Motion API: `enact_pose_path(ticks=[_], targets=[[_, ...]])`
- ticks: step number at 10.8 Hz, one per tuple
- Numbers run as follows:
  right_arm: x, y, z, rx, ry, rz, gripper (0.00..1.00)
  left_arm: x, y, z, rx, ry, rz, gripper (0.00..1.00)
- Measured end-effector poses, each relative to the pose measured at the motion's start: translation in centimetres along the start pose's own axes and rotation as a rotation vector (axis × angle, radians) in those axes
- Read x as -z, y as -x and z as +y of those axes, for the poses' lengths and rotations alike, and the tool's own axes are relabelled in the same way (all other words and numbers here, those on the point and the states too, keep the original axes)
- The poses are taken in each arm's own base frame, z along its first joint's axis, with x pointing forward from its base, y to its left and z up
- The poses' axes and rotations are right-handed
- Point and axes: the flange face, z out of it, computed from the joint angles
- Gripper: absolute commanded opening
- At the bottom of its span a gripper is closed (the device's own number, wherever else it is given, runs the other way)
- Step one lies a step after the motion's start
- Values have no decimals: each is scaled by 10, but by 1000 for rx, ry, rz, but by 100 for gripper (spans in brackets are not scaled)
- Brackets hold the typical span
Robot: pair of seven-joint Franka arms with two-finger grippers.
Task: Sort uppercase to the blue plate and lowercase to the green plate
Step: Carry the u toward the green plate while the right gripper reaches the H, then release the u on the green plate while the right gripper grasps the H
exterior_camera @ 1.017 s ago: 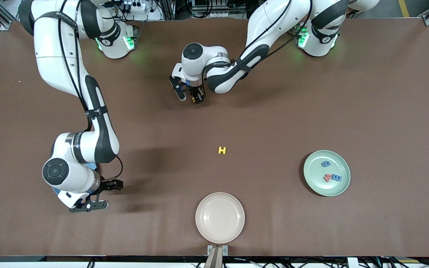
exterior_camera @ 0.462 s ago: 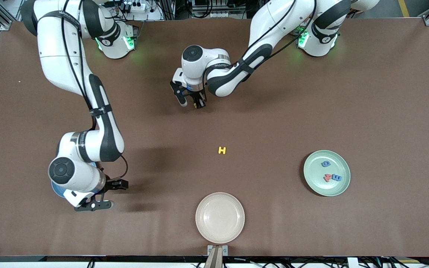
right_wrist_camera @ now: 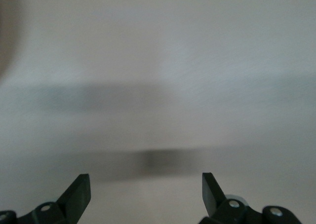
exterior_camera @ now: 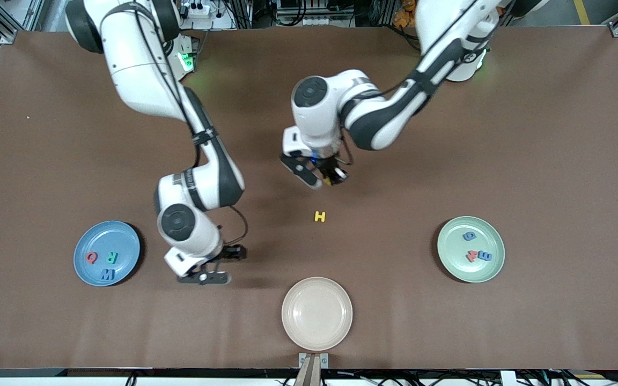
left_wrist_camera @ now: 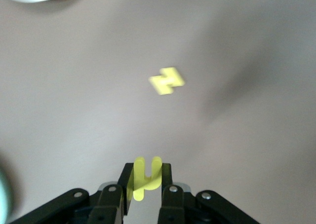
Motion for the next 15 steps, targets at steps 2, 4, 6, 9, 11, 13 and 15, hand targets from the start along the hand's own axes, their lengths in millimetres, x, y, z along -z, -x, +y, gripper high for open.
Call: enact_pose_path(ticks=[2, 4, 6, 9, 11, 13, 15], targets=[[-12, 41, -73, -5, 1, -11, 100, -9, 12, -114, 174, -30, -67, 0], [-11, 79, -136, -67, -41, -26, 100, -43, 35, -211, 316, -57, -132, 0], [-3, 94, -172, -137, -95, -39, 100, -74, 54, -265, 419, -46, -164, 0], [-9, 101, -194, -165, -130, -42, 100, -107, 64, -308, 517, -26, -127, 1], [-19, 113, -207, -148, -133, -50, 100, -132, 72, -324, 544, -33, -140, 38], [-29, 129, -222, -134, -130, -56, 100, -143, 76, -336, 561, -41, -130, 100], [-36, 136, -230, -123, -130, -55, 100, -142, 75, -341, 580, -30, -106, 100]])
